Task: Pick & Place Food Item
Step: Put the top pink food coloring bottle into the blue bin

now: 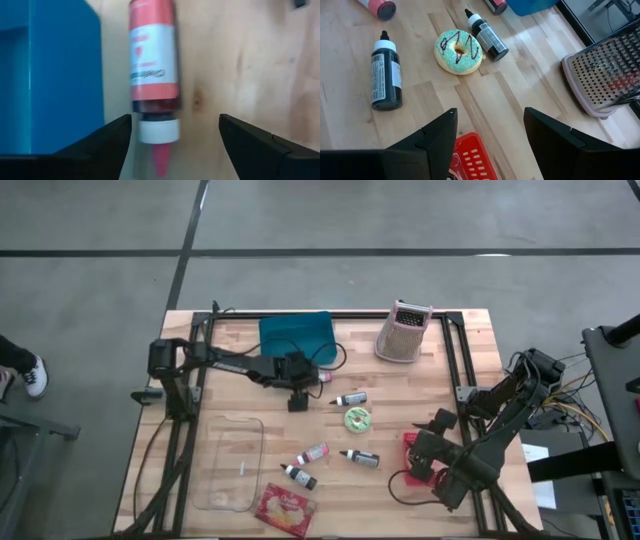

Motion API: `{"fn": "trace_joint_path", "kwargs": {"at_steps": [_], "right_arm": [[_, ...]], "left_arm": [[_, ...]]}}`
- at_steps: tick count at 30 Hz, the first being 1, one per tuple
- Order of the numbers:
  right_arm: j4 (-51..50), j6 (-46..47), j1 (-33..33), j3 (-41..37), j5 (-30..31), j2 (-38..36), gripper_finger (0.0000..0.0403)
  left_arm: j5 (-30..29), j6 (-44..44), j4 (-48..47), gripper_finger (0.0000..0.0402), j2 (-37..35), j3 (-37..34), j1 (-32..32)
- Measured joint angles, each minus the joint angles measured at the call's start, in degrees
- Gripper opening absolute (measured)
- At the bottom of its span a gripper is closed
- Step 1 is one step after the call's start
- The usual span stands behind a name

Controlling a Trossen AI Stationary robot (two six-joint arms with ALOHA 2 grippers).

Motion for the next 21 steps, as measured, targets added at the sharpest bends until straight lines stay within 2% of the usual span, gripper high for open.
{"fn": "trace_joint_path", "kwargs": {"at_steps": [12, 16, 21], "right_arm": [[0.67, -0.02, 0.00, 0.00, 0.00, 0.00, 0.0226], [0.82, -0.02, -0.01, 0.00, -0.02, 0.00, 0.0226], [1.06, -0.02, -0.04, 0.00, -0.01, 0.00, 0.0226]], "left_arm": [[-0.81, 0.02, 0.47, 0.0249, 1.06, 0.00, 0.26], [-2.06, 0.17, 0.60, 0.0211, 1.06, 0.00, 0.33], [-2.34, 0.14, 0.60, 0.0141, 1.06, 0.00, 0.33]]}}
